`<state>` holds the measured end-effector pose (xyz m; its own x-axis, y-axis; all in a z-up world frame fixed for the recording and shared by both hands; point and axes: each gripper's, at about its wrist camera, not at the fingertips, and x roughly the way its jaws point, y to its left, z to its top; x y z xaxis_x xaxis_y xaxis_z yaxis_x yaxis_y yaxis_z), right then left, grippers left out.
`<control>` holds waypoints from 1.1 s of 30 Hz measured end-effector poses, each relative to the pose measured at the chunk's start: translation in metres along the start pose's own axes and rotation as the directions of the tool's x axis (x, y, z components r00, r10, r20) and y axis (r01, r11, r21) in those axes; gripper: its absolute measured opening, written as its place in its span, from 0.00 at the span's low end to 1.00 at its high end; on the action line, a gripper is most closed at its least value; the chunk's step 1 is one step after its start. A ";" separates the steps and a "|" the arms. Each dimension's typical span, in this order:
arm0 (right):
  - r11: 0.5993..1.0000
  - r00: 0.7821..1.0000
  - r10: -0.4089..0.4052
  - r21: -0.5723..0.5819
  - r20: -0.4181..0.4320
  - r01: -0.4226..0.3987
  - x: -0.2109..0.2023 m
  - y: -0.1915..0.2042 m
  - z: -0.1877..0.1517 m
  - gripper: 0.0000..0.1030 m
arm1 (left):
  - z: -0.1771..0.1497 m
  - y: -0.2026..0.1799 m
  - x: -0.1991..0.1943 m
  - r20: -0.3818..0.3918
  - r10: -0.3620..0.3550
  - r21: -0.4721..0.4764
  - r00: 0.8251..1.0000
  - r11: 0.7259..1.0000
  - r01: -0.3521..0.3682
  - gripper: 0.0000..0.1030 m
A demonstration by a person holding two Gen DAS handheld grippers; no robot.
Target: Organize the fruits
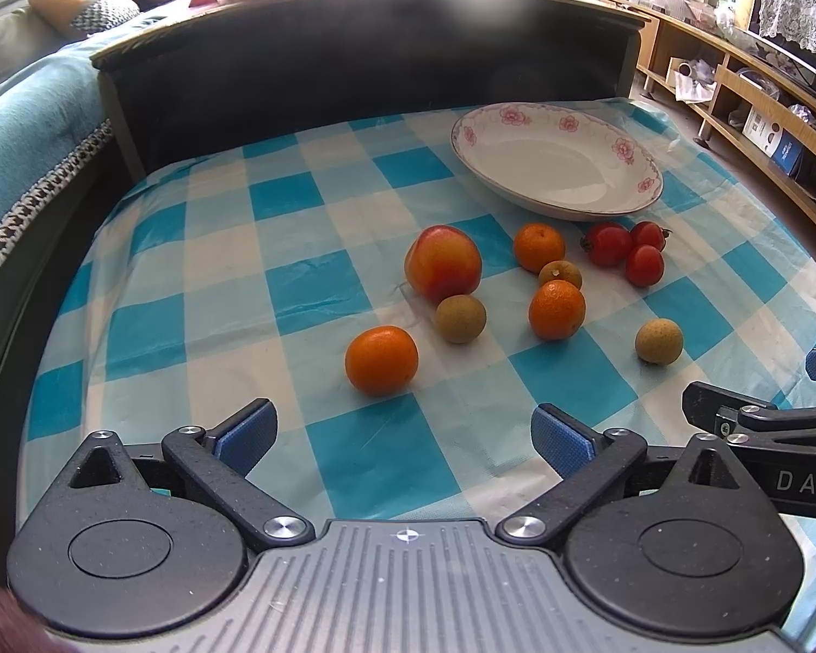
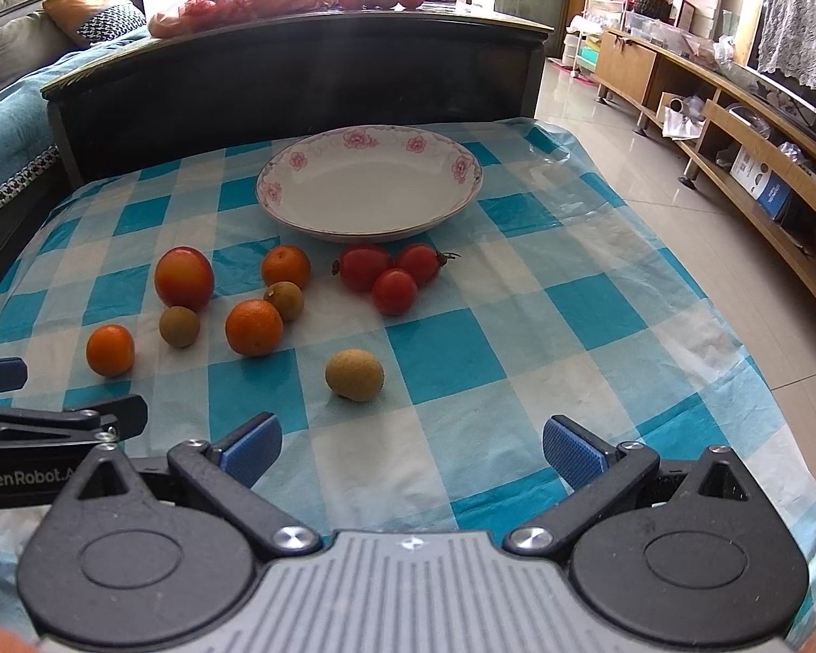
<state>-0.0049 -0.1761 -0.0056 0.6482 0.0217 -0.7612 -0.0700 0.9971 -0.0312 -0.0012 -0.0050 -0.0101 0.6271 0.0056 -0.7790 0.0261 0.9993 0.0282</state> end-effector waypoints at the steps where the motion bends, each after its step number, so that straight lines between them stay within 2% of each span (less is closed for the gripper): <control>1: 1.000 1.000 0.002 0.000 -0.002 -0.002 0.000 0.000 0.000 1.00 | 0.000 0.000 0.001 -0.002 0.000 0.000 1.000 1.000 0.000 0.98; 21: 0.999 0.998 0.049 -0.010 -0.026 -0.049 0.010 0.005 0.002 0.98 | -0.001 0.005 0.006 -0.009 0.002 -0.007 1.000 1.000 -0.002 0.96; 33: 0.996 0.997 0.068 -0.058 -0.021 -0.069 0.020 0.009 0.009 0.97 | 0.004 0.006 0.014 0.030 0.010 0.036 0.999 0.999 -0.011 0.99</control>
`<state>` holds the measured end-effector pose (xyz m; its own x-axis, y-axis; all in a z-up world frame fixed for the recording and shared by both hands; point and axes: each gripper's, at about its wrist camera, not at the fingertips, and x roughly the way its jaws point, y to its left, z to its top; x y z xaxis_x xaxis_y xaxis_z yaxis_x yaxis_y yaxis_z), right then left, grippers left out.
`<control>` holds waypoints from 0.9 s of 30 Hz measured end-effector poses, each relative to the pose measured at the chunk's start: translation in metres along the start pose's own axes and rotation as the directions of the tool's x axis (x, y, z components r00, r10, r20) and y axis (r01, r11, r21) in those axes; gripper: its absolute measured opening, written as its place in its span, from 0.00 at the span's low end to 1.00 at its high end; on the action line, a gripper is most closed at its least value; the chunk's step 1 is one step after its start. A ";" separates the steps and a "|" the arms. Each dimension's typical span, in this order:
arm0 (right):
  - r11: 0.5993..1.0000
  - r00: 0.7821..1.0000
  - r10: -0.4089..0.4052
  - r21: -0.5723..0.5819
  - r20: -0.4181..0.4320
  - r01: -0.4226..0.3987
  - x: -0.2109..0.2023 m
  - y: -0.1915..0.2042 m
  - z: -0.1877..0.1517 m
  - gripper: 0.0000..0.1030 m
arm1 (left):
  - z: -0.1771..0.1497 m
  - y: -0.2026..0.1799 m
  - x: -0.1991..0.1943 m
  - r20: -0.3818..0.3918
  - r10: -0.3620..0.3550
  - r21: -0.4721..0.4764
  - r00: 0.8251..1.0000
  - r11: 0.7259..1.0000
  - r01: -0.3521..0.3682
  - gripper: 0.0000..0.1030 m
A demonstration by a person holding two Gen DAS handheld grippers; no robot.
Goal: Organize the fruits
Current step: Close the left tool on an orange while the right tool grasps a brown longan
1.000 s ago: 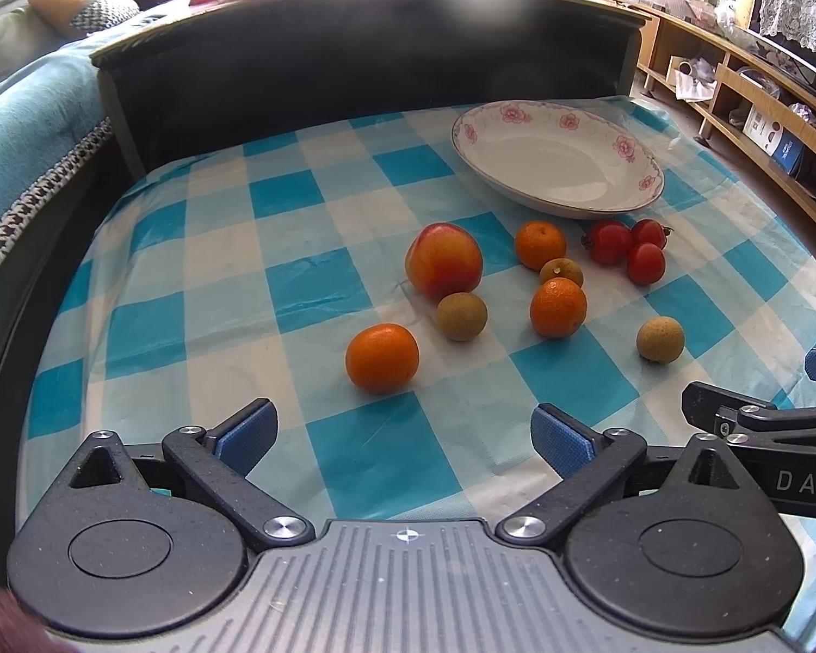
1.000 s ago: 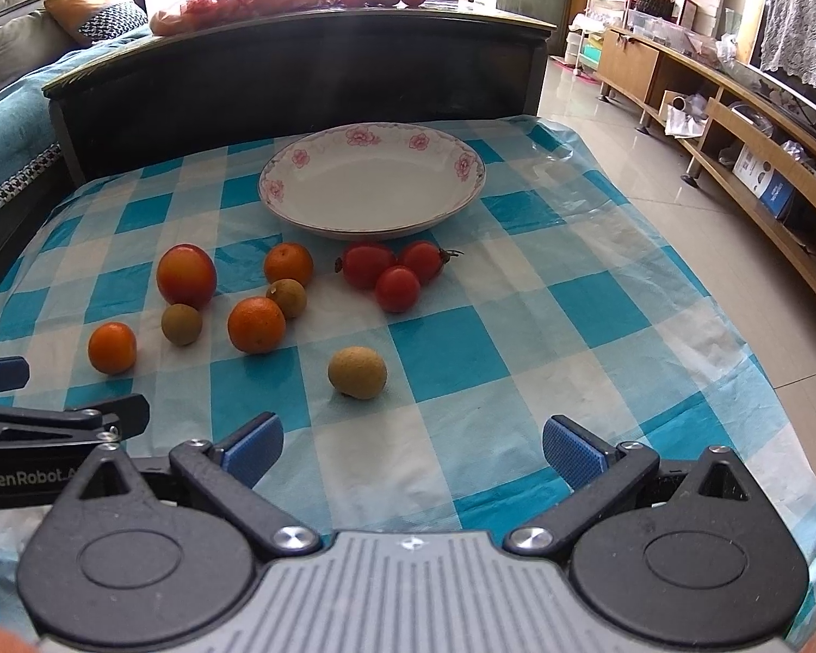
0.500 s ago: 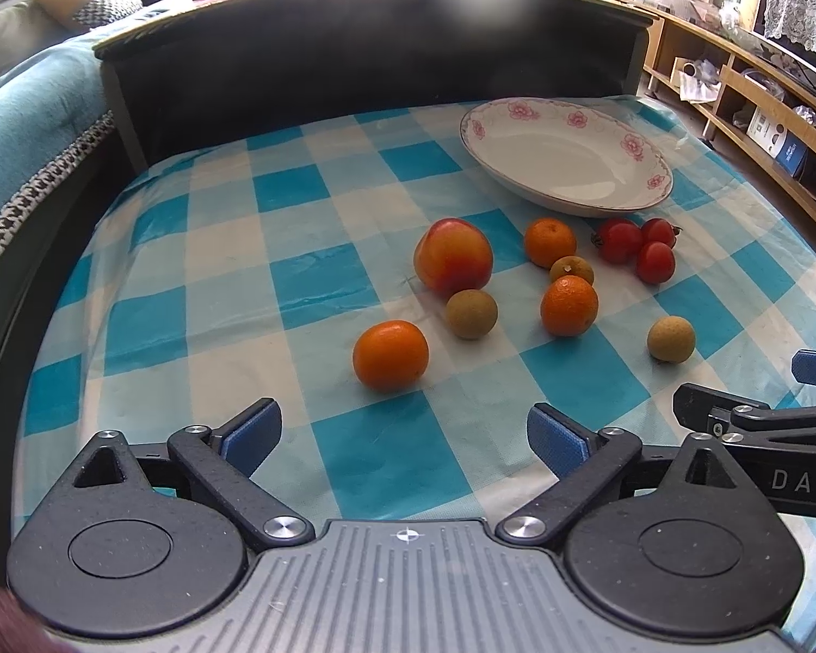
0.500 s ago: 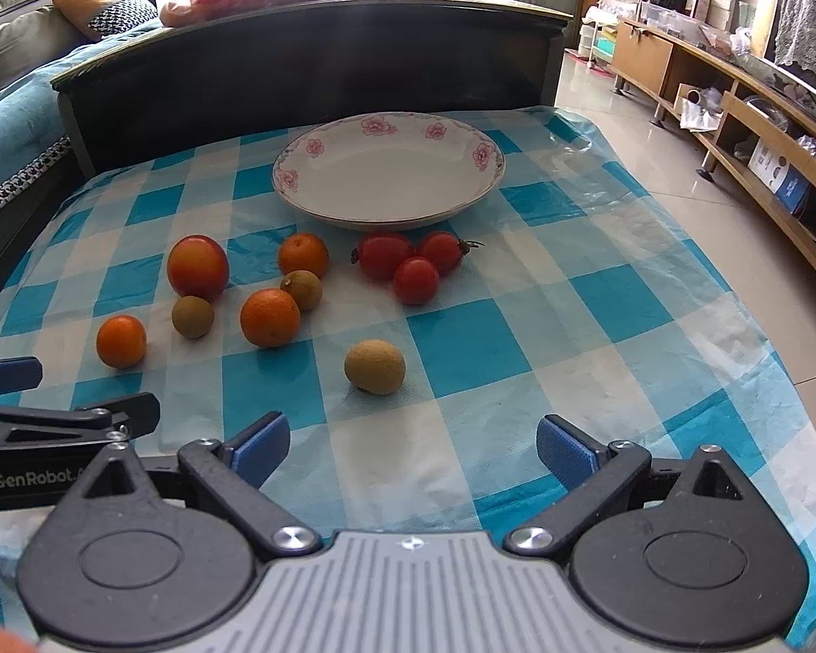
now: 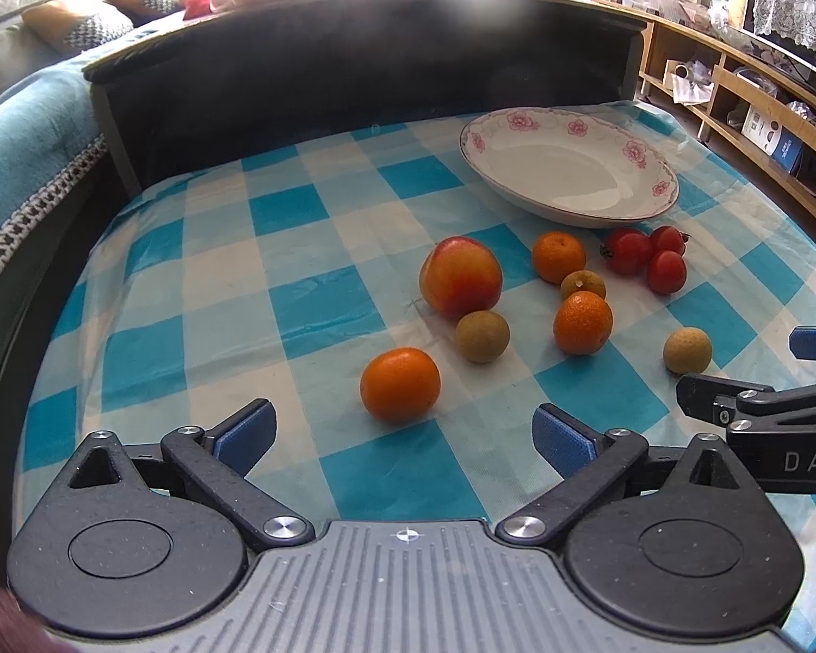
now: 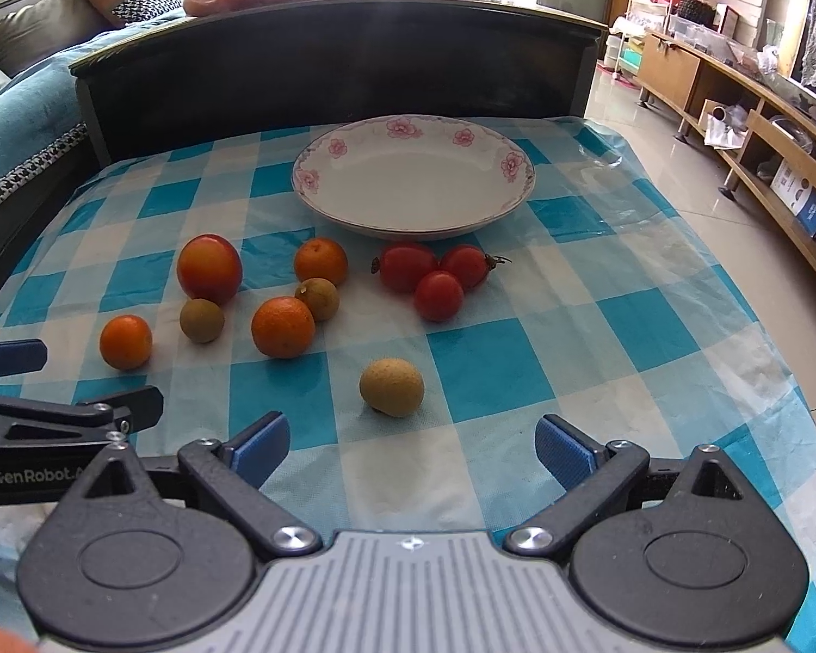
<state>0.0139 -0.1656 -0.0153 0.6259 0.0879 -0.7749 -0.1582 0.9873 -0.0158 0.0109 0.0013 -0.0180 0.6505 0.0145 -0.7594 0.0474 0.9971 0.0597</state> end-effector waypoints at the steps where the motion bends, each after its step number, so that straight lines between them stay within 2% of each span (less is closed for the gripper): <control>1: 1.000 1.000 0.000 0.000 0.002 0.000 0.001 -0.001 0.001 0.97 | 0.000 0.000 0.001 0.000 0.003 0.003 1.000 1.000 -0.003 0.99; 5: 1.000 1.000 0.011 0.001 0.001 -0.011 0.005 -0.004 0.005 0.96 | 0.003 0.001 0.006 0.000 0.007 0.012 1.000 1.000 -0.007 0.98; 9: 0.999 0.999 0.034 0.004 -0.013 -0.034 0.011 -0.006 0.007 0.91 | 0.005 0.003 0.009 0.010 0.006 0.022 1.000 1.000 -0.006 0.98; 15: 0.997 0.997 0.068 0.038 -0.023 -0.067 0.013 -0.013 0.009 0.88 | 0.007 0.005 0.019 -0.013 -0.036 0.012 0.999 0.999 0.036 0.91; 17: 0.996 0.996 0.081 0.039 -0.031 -0.080 0.015 -0.013 0.009 0.81 | 0.007 0.006 0.023 -0.022 -0.039 0.007 0.999 0.999 0.039 0.88; 20: 0.995 0.995 0.091 0.040 -0.043 -0.089 0.018 -0.014 0.008 0.78 | 0.006 0.006 0.027 -0.028 -0.044 0.007 0.999 0.999 0.044 0.80; 27: 0.993 0.993 0.118 0.027 -0.029 -0.117 0.019 -0.014 0.008 0.73 | 0.007 0.001 0.030 -0.004 -0.057 0.041 0.998 0.997 0.057 0.76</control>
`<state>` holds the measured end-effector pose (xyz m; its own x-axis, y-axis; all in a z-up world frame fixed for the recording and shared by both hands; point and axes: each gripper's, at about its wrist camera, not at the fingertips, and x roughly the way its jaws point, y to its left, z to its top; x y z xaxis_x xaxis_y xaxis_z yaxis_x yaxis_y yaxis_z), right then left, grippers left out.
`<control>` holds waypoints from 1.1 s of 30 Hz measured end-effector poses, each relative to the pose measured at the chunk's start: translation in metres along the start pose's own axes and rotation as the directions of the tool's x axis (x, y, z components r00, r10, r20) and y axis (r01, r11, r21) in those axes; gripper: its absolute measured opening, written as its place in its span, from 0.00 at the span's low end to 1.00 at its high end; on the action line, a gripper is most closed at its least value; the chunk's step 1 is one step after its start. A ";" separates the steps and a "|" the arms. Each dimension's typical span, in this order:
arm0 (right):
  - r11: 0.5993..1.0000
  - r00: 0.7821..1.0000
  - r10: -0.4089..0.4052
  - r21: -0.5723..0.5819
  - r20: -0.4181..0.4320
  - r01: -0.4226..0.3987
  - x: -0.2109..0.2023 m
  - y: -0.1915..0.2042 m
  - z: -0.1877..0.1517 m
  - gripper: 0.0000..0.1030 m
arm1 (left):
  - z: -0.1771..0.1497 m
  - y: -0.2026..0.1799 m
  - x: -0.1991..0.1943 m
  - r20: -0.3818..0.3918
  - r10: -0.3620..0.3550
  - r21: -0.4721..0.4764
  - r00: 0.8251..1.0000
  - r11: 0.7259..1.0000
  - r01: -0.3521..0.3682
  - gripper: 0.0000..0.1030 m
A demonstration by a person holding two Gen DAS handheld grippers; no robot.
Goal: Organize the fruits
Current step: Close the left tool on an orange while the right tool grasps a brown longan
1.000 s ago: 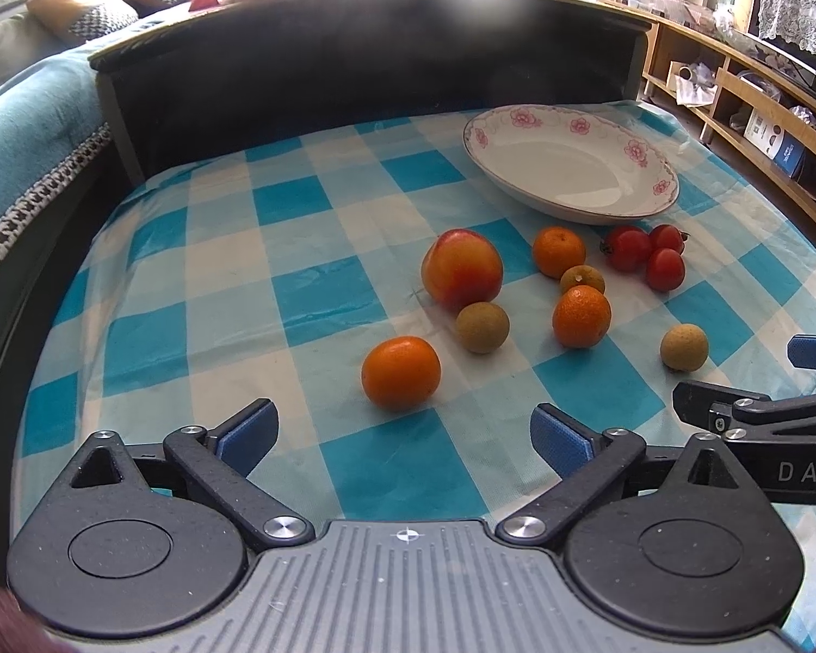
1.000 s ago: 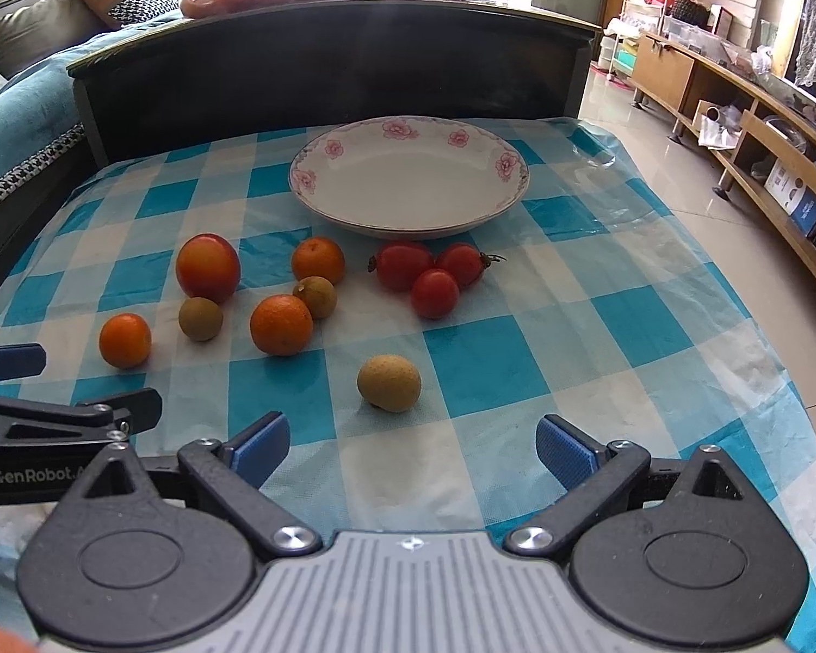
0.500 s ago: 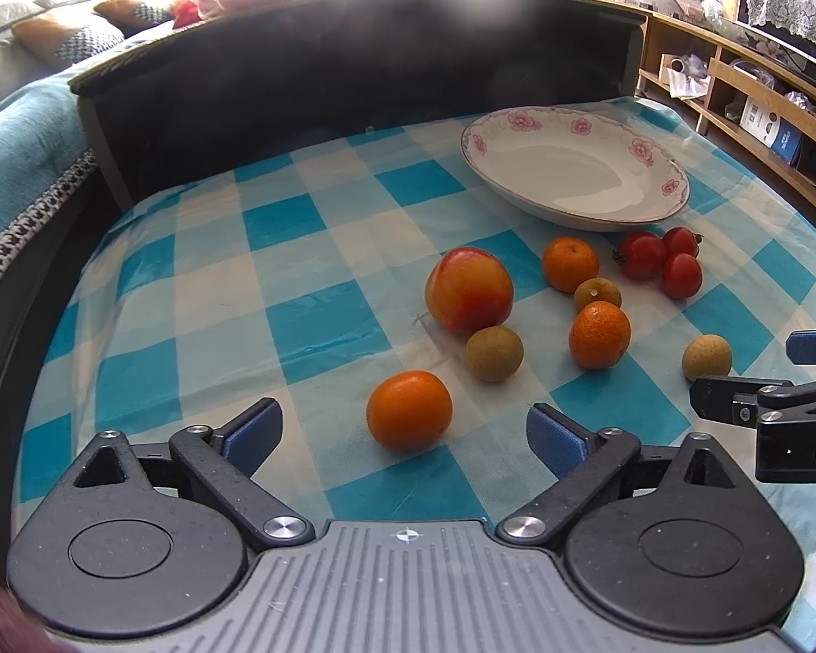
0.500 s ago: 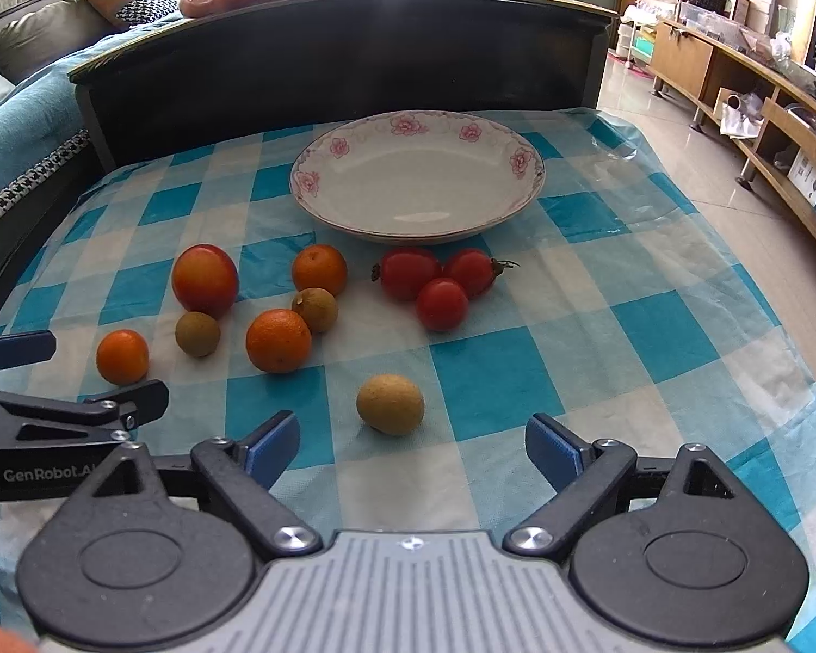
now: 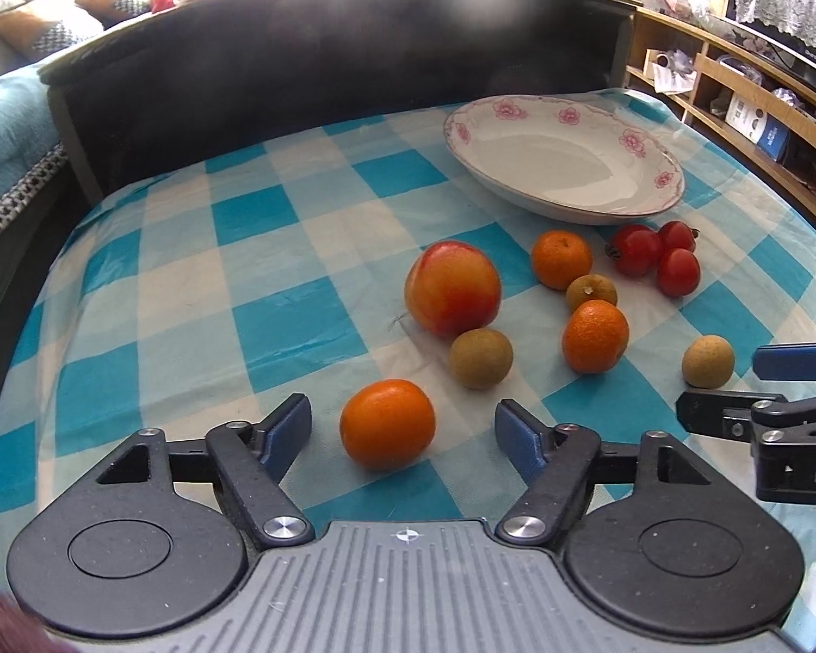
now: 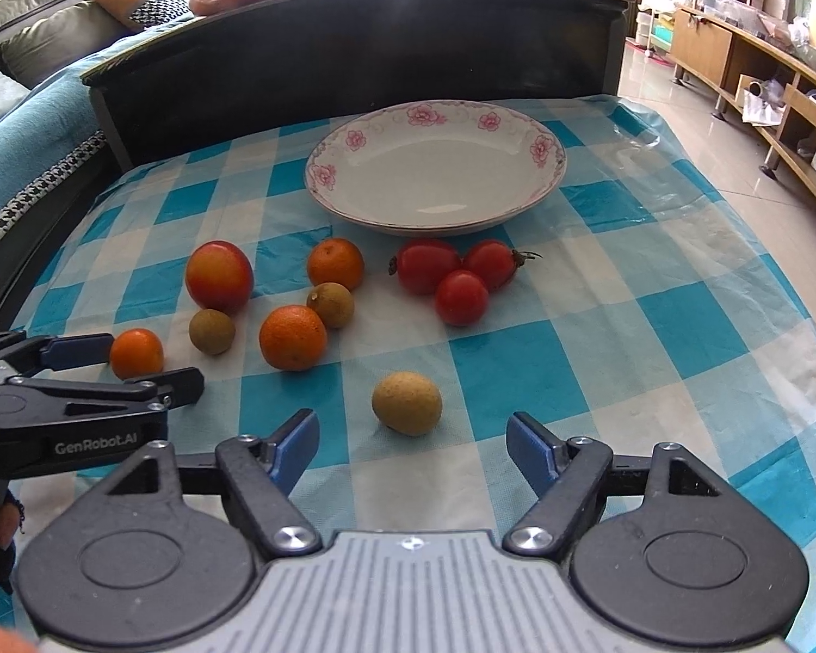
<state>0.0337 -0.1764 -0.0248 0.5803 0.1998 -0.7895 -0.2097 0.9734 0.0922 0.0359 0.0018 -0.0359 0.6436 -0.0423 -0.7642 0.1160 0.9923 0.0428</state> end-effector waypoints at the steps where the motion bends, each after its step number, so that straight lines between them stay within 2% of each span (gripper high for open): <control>1: 1.000 1.000 0.003 -0.003 -0.001 -0.003 0.001 0.000 0.000 0.70 | 0.000 -0.002 0.000 0.003 -0.003 0.009 1.000 1.000 0.003 0.74; 15: 0.999 0.999 0.018 -0.032 0.033 -0.017 0.015 0.001 0.001 0.64 | -0.001 -0.009 0.000 0.025 -0.026 0.035 0.999 0.999 0.025 0.65; 16: 0.999 0.999 0.017 -0.039 0.039 -0.015 0.016 0.001 0.001 0.62 | -0.001 -0.009 0.000 0.026 -0.028 0.035 0.999 0.999 0.027 0.65; 17: 0.999 0.999 0.017 -0.043 0.044 -0.016 0.016 0.002 0.002 0.56 | -0.001 -0.009 0.000 0.027 -0.029 0.036 0.999 0.999 0.028 0.65; 20: 0.997 0.998 0.010 -0.078 0.058 -0.006 0.019 0.006 0.003 0.48 | -0.001 -0.009 0.000 0.030 -0.027 0.036 0.999 0.999 0.026 0.65; 26: 0.989 0.998 -0.003 -0.147 0.055 0.011 0.019 0.015 -0.001 0.40 | -0.001 -0.010 0.000 0.033 -0.026 0.042 0.999 0.999 0.024 0.65; 33: 0.985 0.999 -0.010 -0.172 0.047 0.018 0.015 0.016 -0.003 0.32 | -0.004 -0.012 -0.004 0.036 -0.030 0.065 0.999 0.998 0.027 0.56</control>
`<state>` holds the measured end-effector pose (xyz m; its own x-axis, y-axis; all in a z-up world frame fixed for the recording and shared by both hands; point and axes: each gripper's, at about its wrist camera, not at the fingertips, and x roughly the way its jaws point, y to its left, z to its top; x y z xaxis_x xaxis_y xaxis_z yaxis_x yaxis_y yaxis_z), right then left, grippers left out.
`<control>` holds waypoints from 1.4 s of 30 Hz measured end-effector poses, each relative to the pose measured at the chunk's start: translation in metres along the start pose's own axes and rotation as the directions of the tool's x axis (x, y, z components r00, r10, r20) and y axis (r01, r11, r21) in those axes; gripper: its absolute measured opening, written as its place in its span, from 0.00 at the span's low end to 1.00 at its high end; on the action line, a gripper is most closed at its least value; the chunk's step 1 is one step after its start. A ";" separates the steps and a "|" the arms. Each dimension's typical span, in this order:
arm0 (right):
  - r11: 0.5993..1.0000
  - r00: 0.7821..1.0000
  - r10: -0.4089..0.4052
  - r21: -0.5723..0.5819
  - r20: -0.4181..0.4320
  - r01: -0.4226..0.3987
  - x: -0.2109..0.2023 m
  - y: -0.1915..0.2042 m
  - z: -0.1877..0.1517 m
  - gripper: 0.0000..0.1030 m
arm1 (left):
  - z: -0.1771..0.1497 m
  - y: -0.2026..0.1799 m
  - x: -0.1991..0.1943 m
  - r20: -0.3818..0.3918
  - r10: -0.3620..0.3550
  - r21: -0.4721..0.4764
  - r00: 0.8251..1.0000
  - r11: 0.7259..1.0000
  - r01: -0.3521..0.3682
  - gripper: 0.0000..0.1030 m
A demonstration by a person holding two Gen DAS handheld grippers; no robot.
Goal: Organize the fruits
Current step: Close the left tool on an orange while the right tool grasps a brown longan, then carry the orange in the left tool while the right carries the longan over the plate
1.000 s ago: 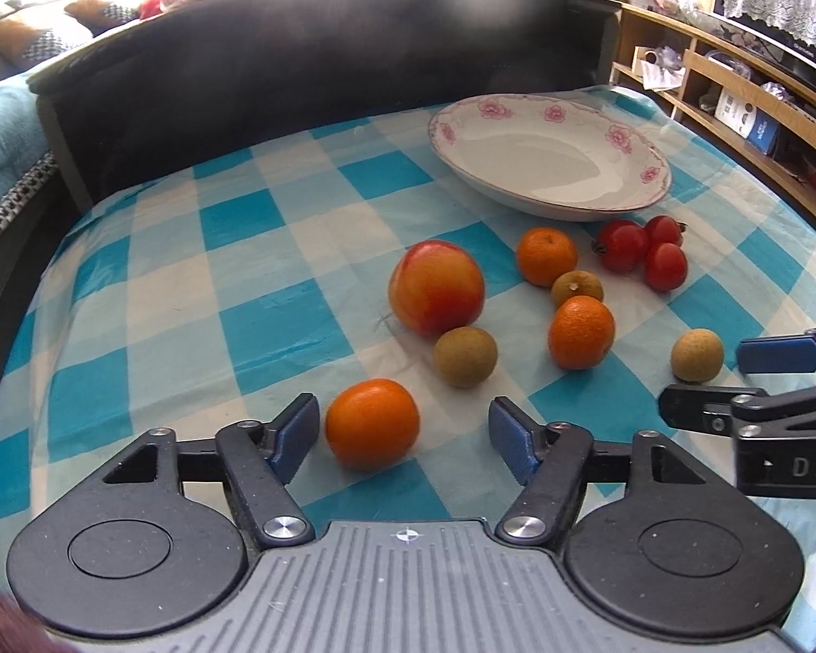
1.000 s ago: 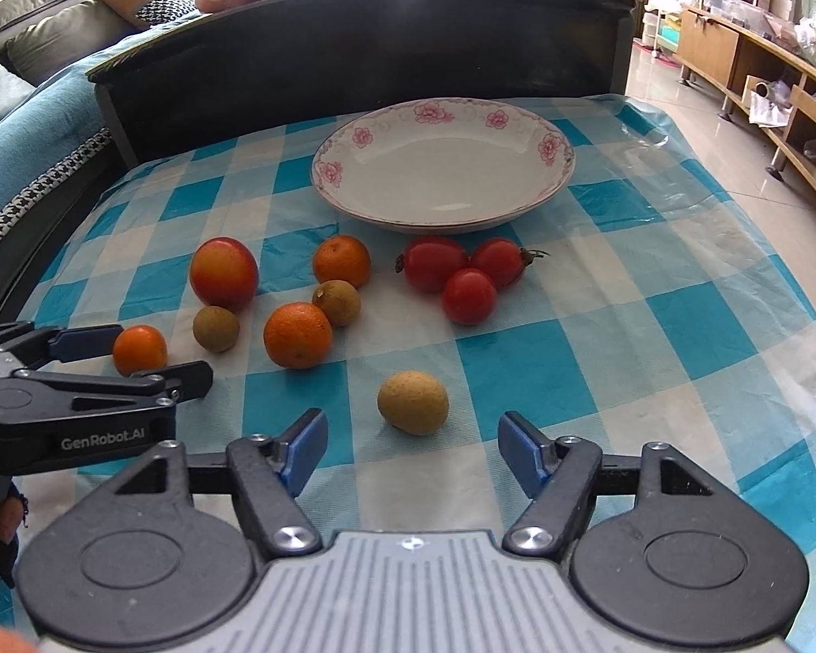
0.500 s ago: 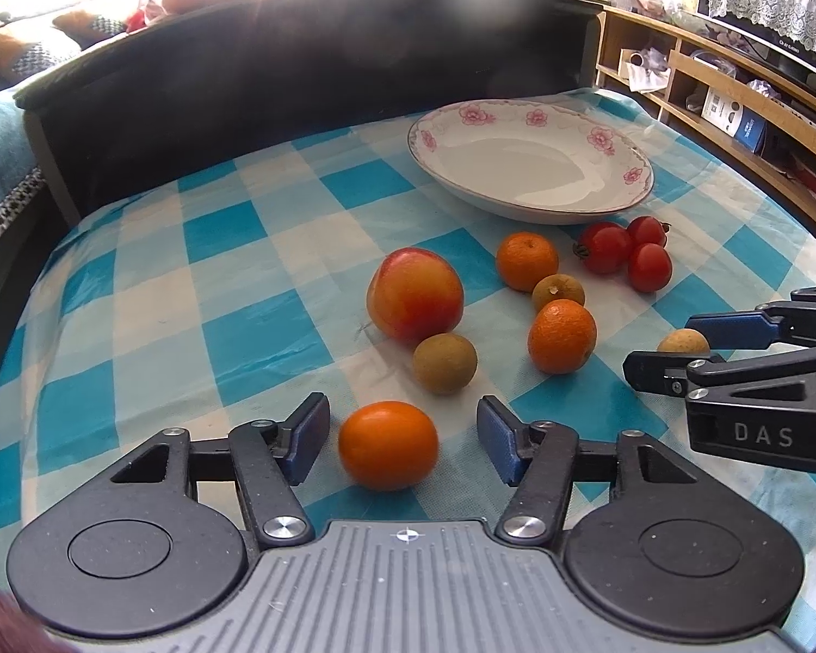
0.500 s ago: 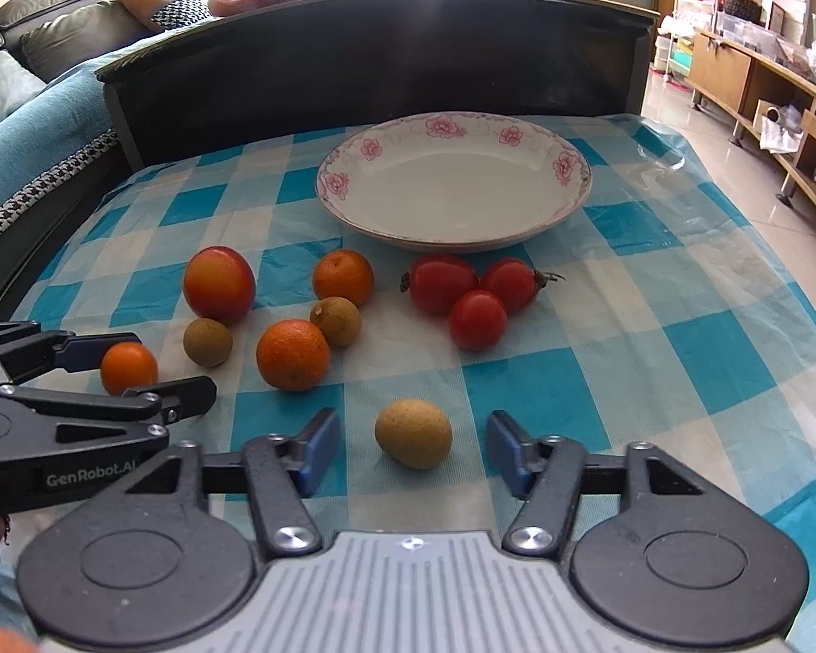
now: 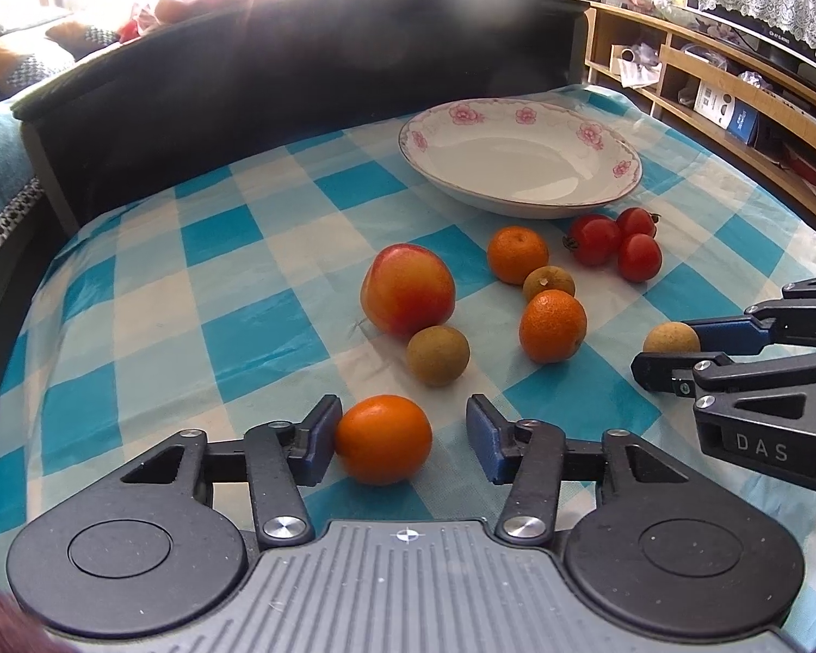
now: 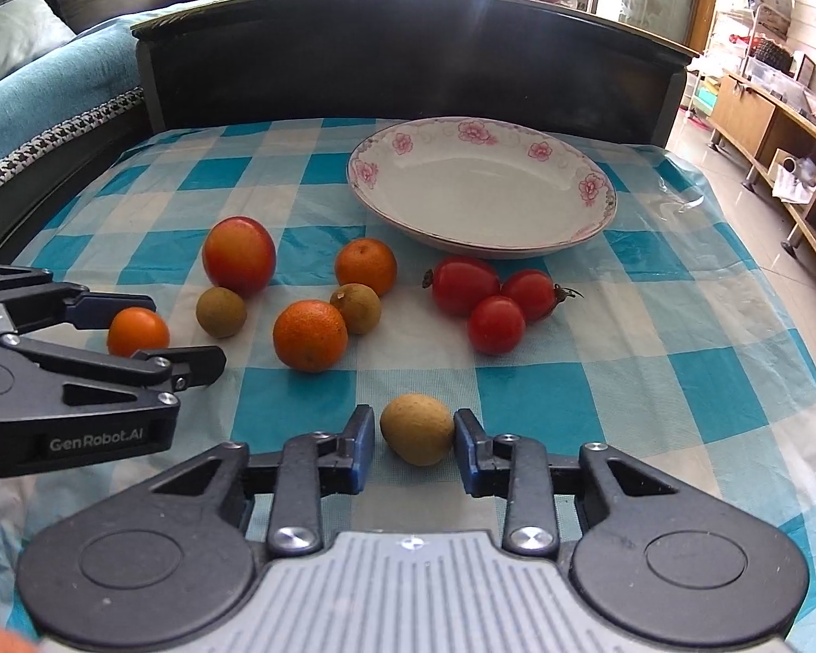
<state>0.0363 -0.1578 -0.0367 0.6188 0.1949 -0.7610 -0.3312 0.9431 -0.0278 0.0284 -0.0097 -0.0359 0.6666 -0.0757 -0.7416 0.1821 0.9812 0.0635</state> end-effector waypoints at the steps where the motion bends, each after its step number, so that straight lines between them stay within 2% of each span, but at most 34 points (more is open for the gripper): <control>1: 1.000 1.000 0.001 -0.001 -0.001 -0.001 -0.001 0.000 0.000 0.31 | -0.001 0.000 -0.001 0.000 -0.001 0.001 1.000 1.000 0.001 0.55; 4: 1.000 1.000 0.000 -0.008 -0.005 0.000 -0.001 0.001 -0.001 0.31 | -0.001 0.000 -0.002 -0.006 0.002 0.005 1.000 1.000 -0.002 0.54; 7: 1.000 1.000 0.002 -0.007 -0.010 -0.002 -0.002 0.001 -0.001 0.31 | -0.003 -0.001 -0.005 -0.010 0.018 0.017 1.000 1.000 -0.018 0.59; 15: 1.000 1.000 0.006 -0.004 -0.023 -0.006 -0.003 0.001 -0.002 0.31 | -0.007 -0.002 -0.008 -0.009 0.037 0.041 0.999 0.998 -0.037 0.61; 18: 1.000 1.000 0.009 0.001 -0.026 -0.009 -0.003 0.000 -0.003 0.31 | -0.008 -0.004 -0.011 -0.015 0.020 0.055 1.000 0.998 -0.019 0.52; 20: 1.000 1.000 0.004 -0.005 -0.026 -0.004 -0.004 0.001 -0.004 0.31 | -0.008 -0.004 -0.011 -0.020 -0.004 0.057 1.000 0.998 0.005 0.41; 21: 1.000 1.000 0.003 -0.006 -0.027 -0.003 -0.004 0.002 -0.004 0.31 | -0.008 -0.005 -0.011 -0.022 -0.011 0.057 1.000 0.998 0.012 0.39; 30: 1.000 0.998 0.015 0.018 -0.060 -0.014 -0.008 -0.001 -0.004 0.31 | -0.004 -0.004 -0.010 -0.044 -0.014 0.014 0.999 1.000 0.014 0.38; 34: 0.999 0.997 0.024 0.036 -0.073 -0.021 -0.012 -0.002 -0.006 0.31 | -0.003 -0.002 -0.013 -0.066 -0.039 -0.027 0.997 0.999 0.037 0.38; 38: 0.999 0.996 0.027 0.040 -0.082 -0.024 -0.017 0.000 -0.007 0.31 | -0.004 -0.007 -0.019 -0.077 -0.044 -0.021 0.996 0.999 0.043 0.38; 42: 0.999 0.996 0.033 0.039 -0.084 -0.030 -0.024 0.004 -0.007 0.31 | 0.003 -0.013 -0.029 -0.045 -0.064 -0.014 0.997 0.998 0.063 0.38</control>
<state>0.0153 -0.1604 -0.0236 0.5455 0.2027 -0.8132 -0.3213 0.9468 0.0205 0.0091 -0.0205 -0.0130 0.6203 -0.1301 -0.7735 0.2140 0.9768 0.0073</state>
